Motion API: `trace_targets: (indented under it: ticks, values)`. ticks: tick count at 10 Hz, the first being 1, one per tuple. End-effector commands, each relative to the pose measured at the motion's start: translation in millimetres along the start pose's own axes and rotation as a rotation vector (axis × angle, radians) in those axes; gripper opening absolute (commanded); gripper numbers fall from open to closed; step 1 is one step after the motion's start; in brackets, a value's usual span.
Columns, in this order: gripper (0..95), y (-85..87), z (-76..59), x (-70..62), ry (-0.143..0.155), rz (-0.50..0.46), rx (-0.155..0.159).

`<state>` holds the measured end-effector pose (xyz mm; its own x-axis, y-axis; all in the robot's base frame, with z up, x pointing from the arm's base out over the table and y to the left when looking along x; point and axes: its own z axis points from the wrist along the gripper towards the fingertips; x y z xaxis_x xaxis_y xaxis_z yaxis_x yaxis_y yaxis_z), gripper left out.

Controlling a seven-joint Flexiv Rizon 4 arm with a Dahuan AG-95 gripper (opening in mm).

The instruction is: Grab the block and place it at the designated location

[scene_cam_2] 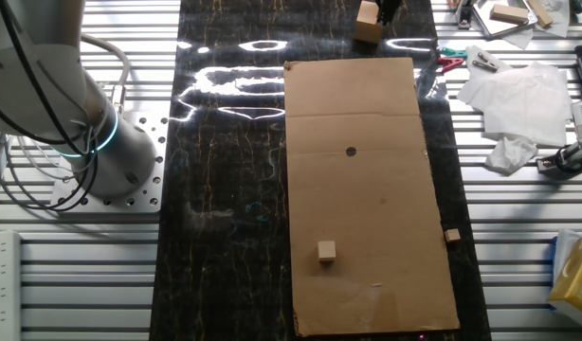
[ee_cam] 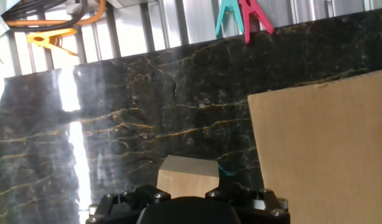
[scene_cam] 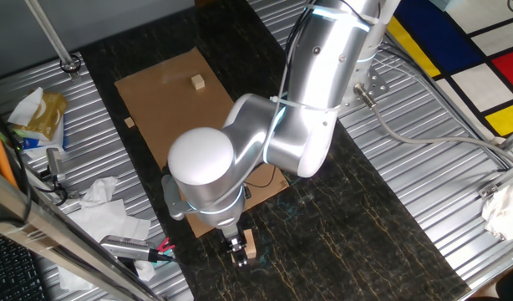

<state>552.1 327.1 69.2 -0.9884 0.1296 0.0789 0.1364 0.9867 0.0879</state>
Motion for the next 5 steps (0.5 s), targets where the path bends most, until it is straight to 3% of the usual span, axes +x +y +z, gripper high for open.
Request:
trace_targets:
  ticks: [1,5]
  values:
    - [76.0,1.5,2.2,1.7,0.013,0.022,-0.009]
    - [76.0,2.6,6.3,4.3,0.021,0.048,-0.017]
